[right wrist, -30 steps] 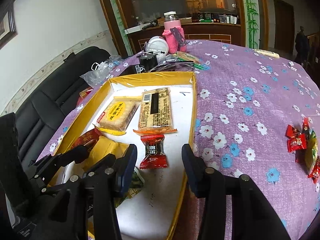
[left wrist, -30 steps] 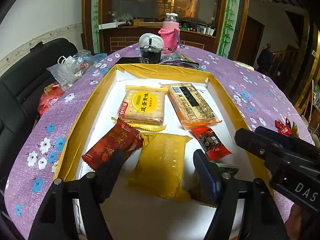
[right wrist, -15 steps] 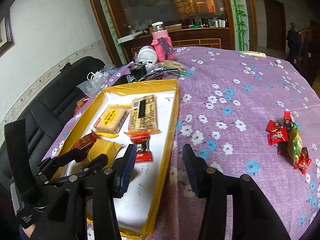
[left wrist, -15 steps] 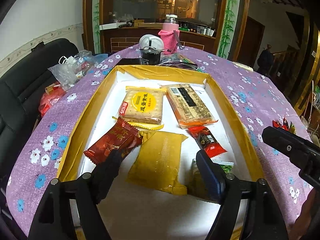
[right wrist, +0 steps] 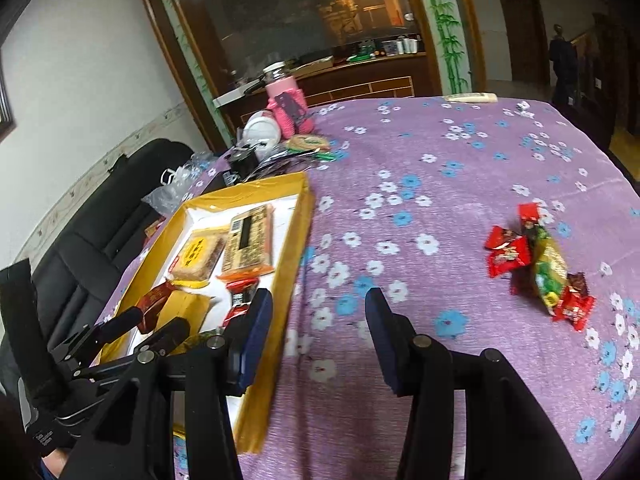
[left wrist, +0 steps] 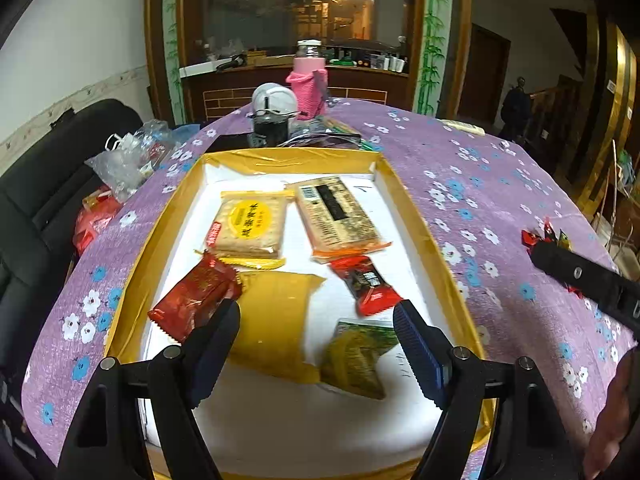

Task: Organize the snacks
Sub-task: 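Move the right tool toward the pile of red candies on the tablecloth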

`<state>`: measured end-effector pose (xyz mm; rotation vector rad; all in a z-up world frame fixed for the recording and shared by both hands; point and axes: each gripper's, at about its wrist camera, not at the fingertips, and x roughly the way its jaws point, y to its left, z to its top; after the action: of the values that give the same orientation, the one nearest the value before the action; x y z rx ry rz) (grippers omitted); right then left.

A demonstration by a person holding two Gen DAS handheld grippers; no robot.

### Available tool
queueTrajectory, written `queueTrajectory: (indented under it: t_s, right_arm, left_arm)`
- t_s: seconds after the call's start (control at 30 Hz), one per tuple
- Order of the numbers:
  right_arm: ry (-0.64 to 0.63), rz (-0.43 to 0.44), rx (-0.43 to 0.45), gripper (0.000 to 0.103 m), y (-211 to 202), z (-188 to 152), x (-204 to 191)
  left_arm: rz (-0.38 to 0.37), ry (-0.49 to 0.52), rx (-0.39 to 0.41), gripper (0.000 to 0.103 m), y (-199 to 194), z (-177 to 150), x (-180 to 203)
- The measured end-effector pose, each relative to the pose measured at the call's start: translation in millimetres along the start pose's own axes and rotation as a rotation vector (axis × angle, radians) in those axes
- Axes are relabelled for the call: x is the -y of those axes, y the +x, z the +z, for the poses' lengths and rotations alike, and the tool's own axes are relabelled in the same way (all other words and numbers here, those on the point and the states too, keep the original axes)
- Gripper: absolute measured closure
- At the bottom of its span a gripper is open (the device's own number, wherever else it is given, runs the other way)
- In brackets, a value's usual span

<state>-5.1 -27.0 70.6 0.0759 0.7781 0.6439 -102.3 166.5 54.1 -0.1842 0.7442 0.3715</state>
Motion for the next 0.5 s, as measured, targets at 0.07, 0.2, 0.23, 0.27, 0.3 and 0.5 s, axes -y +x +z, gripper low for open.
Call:
queueTrajectory:
  t_s: [0.07, 0.2, 0.23, 0.27, 0.3, 0.5]
  right_arm:
    - [0.022, -0.009, 0.016, 0.056, -6, 3, 13]
    - [0.072, -0.050, 0.058, 0.056, -18, 13, 47]
    - [0.100, -0.071, 0.072, 0.056, -21, 16, 62]
    - [0.119, -0.084, 0.079, 0.056, -23, 18, 72]
    - [0.147, -0.107, 0.088, 0.056, -24, 21, 88]
    - [0.314, -0.240, 0.083, 0.056, -14, 26, 169]
  left_arm:
    - [-0.003, 0.013, -0.001, 0.021, -2, 2, 7]
    - [-0.029, 0.050, 0.005, 0.021, -8, 7, 27]
    - [-0.042, 0.058, 0.000, 0.021, -9, 7, 32]
    - [-0.058, 0.065, -0.006, 0.021, -9, 8, 38]
    - [-0.076, 0.073, -0.014, 0.021, -10, 9, 43]
    - [-0.131, 0.139, -0.027, 0.021, -11, 8, 81]
